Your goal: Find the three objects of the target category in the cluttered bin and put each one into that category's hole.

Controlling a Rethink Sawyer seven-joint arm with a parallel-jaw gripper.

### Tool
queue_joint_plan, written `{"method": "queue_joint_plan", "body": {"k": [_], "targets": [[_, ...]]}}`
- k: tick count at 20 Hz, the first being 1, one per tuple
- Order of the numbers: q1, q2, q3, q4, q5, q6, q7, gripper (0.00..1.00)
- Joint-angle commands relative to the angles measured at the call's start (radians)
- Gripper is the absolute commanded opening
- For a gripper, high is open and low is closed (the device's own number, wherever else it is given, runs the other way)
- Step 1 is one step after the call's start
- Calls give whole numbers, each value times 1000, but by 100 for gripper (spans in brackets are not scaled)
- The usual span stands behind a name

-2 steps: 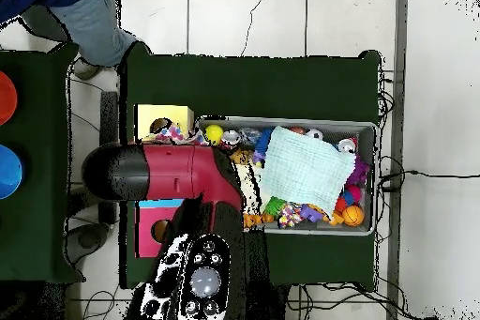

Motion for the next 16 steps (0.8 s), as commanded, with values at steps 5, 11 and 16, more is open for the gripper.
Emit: {"method": "queue_joint_plan", "body": {"k": [5, 11, 16], "targets": [[43, 115, -35, 18, 87, -62, 354, 0], [77, 148, -64, -17, 117, -105, 379, 0], [74, 162, -81, -75, 127, -125, 368, 0]]}}
